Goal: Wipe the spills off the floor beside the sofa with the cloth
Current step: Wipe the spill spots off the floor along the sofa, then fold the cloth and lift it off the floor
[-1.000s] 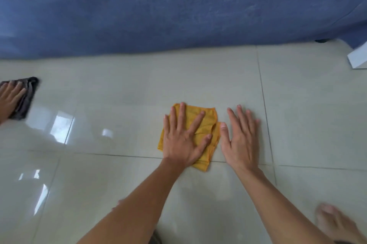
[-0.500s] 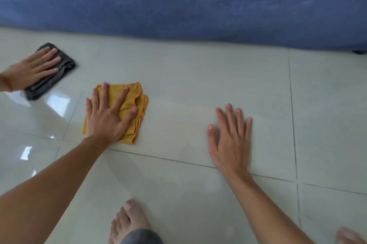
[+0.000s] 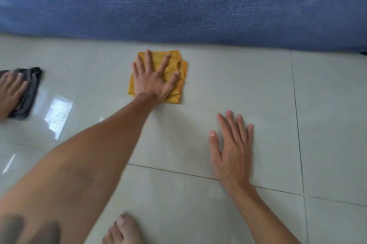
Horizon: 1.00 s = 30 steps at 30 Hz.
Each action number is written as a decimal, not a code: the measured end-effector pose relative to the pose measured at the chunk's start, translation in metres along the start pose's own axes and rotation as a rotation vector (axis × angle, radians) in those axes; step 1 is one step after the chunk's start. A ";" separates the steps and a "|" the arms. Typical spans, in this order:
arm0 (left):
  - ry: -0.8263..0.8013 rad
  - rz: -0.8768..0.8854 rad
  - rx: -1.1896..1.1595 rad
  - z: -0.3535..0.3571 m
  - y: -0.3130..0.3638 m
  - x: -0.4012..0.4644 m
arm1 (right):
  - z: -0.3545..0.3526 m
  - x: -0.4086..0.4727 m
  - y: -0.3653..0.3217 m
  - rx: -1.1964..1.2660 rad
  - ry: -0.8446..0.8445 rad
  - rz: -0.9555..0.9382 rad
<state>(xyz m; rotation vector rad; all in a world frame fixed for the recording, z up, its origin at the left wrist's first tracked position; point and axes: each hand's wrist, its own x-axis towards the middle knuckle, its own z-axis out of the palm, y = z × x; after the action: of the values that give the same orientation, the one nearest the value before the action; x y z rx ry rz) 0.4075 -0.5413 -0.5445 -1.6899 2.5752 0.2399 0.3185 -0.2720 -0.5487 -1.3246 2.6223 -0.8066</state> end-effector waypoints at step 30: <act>-0.372 0.300 -0.019 -0.048 0.105 -0.097 | -0.076 0.086 0.023 -0.187 -0.504 -0.185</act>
<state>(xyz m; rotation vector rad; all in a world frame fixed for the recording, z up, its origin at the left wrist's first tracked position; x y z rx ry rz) 0.3522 -0.4196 -0.4745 -1.1233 2.5261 0.5356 0.2253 -0.2957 -0.4826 -1.5846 2.2374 -0.1991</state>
